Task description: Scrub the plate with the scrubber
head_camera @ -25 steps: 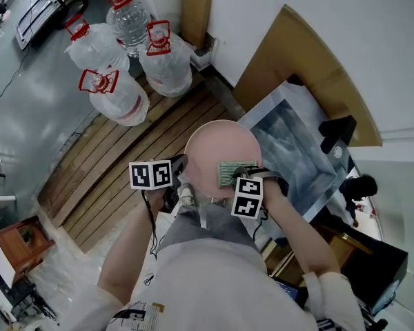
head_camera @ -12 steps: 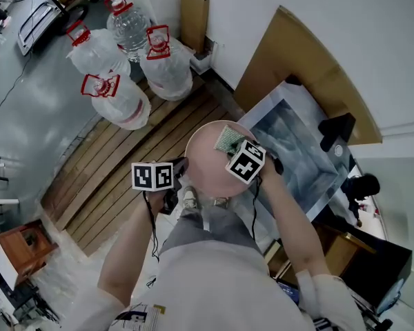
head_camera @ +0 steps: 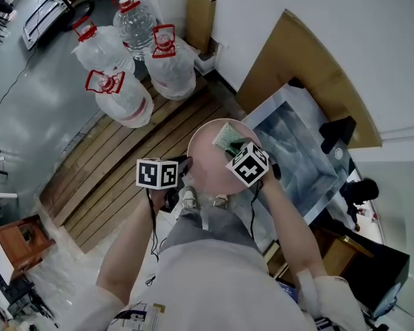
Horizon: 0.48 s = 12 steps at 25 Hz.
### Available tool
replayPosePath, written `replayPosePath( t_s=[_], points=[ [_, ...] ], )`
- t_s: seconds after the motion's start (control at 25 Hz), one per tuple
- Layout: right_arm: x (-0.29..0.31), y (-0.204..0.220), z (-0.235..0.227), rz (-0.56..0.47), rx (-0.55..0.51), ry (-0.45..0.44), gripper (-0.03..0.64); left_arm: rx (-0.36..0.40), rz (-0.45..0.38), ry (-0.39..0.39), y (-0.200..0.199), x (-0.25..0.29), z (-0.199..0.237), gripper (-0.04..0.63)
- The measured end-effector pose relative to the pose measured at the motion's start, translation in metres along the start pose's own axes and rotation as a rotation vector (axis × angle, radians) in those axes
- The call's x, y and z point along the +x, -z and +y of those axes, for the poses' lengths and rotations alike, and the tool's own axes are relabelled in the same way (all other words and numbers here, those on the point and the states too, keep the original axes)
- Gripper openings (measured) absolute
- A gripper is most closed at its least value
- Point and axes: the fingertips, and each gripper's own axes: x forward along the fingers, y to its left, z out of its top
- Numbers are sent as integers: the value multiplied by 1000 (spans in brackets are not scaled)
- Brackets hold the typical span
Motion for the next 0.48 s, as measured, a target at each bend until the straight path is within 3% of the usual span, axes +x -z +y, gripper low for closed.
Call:
replayPosePath(
  t_s=[0.08, 0.16, 0.48],
  points=[
    [-10, -3, 1, -50, 41, 5, 120, 5, -6, 11, 2, -4, -3, 173],
    [-22, -7, -1, -111, 75, 20, 95, 12, -16, 12, 3, -10, -4, 210],
    [-77, -25, -15, -324, 209, 69, 74, 82, -117, -23, -28, -46, -15, 216]
  ],
)
